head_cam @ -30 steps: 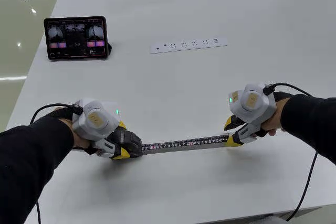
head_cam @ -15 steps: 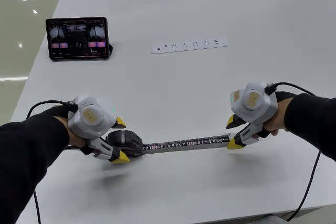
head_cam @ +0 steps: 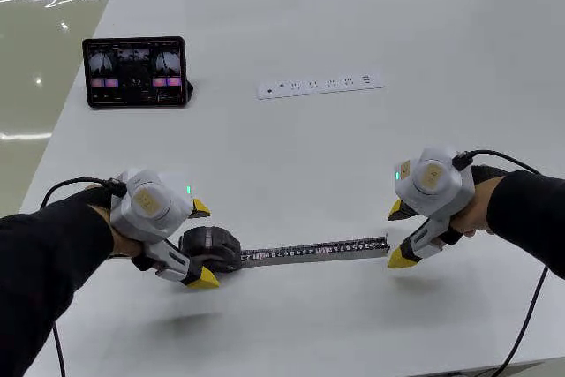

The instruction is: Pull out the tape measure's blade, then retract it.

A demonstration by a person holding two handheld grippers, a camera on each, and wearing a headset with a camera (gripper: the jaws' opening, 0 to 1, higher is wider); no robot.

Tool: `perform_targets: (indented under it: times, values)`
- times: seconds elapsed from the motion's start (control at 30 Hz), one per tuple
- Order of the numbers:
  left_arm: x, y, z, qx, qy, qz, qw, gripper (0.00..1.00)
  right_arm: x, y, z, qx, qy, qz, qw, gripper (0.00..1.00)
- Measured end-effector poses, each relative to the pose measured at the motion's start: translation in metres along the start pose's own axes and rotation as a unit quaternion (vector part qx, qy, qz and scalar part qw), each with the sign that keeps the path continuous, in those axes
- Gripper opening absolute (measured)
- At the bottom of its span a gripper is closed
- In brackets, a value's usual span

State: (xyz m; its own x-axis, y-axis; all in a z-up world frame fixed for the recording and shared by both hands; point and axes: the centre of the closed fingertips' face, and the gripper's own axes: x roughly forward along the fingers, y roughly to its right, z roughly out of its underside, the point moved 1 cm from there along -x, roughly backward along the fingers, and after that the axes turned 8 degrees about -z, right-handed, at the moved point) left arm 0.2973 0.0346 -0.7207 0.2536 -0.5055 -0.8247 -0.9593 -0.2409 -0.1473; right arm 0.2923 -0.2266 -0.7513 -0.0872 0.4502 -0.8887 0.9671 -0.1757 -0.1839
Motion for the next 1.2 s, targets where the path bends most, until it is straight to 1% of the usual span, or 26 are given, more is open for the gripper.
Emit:
perform_targets:
  times: [0.13, 0.23, 0.3, 0.53, 0.6, 0.7, 0.77, 0.83, 0.87, 0.9, 0.97, 1.0, 1.03, 1.1, 1.13, 1.17, 1.2]
  values:
    - [-0.001, 0.0, 0.0, -0.01, 0.001, -0.004, 0.9999, 0.76, -0.002, 0.0, 0.0, 0.005, 0.004, 0.003, 1.0, 0.53]
    - [-0.002, 0.0, 0.003, -0.003, -0.002, -0.007, 1.0, 0.76, -0.002, 0.0, 0.001, 0.003, 0.003, 0.003, 1.0, 0.55]
    - [-0.002, 0.0, 0.005, 0.0, -0.008, -0.01, 0.9999, 0.79, -0.002, 0.0, 0.001, 0.002, 0.002, 0.004, 1.0, 0.56]
    - [-0.004, 0.003, 0.009, -0.02, -0.007, -0.01, 0.9997, 0.91, -0.004, 0.002, -0.001, 0.002, 0.01, 0.012, 0.9999, 0.61]
    - [-0.004, 0.004, 0.013, -0.022, -0.012, -0.01, 0.9996, 0.94, -0.003, 0.001, -0.002, 0.008, 0.017, 0.01, 0.9998, 0.65]
    - [-0.005, 0.005, 0.014, -0.026, -0.008, -0.014, 0.9995, 0.99, -0.002, -0.003, -0.002, 0.006, 0.023, 0.008, 0.9997, 0.71]
    - [-0.005, 0.005, 0.014, -0.035, -0.008, -0.015, 0.9993, 0.99, -0.001, -0.004, -0.001, 0.004, 0.025, 0.01, 0.9996, 0.73]
    - [-0.006, 0.006, 0.017, -0.051, -0.018, -0.017, 0.9984, 0.99, 0.0, -0.005, -0.002, 0.006, 0.033, 0.013, 0.9994, 0.76]
    - [-0.006, 0.007, 0.017, -0.054, -0.02, -0.016, 0.9982, 0.99, 0.0, -0.006, 0.0, 0.007, 0.034, 0.015, 0.9993, 0.77]
    - [-0.006, 0.007, 0.018, -0.052, -0.017, -0.017, 0.9983, 0.99, 0.001, -0.006, 0.0, 0.008, 0.036, 0.015, 0.9992, 0.78]
    - [-0.007, 0.007, 0.016, -0.045, -0.002, -0.022, 0.9988, 0.99, 0.001, -0.007, 0.002, 0.012, 0.039, 0.019, 0.999, 0.8]
    - [-0.008, 0.006, 0.015, -0.049, 0.0, -0.024, 0.9985, 0.99, 0.001, -0.006, 0.003, 0.014, 0.04, 0.021, 0.9989, 0.81]
    - [-0.008, 0.003, 0.015, -0.054, 0.001, -0.032, 0.998, 0.99, 0.001, -0.005, 0.004, 0.016, 0.042, 0.025, 0.9987, 0.81]
    - [-0.009, 0.001, 0.015, -0.057, 0.004, -0.038, 0.9976, 0.99, 0.0, -0.005, 0.005, 0.02, 0.047, 0.029, 0.9983, 0.84]
    - [-0.01, 0.001, 0.015, -0.068, 0.004, -0.039, 0.9969, 0.99, -0.001, -0.004, 0.005, 0.023, 0.049, 0.031, 0.998, 0.85]
    - [-0.009, 0.001, 0.016, -0.076, 0.003, -0.042, 0.9962, 0.99, -0.001, -0.005, 0.006, 0.026, 0.052, 0.031, 0.9978, 0.86]
    - [-0.009, -0.001, 0.019, -0.08, -0.004, -0.05, 0.9955, 0.99, -0.001, -0.007, 0.004, 0.03, 0.059, 0.03, 0.9974, 0.88]
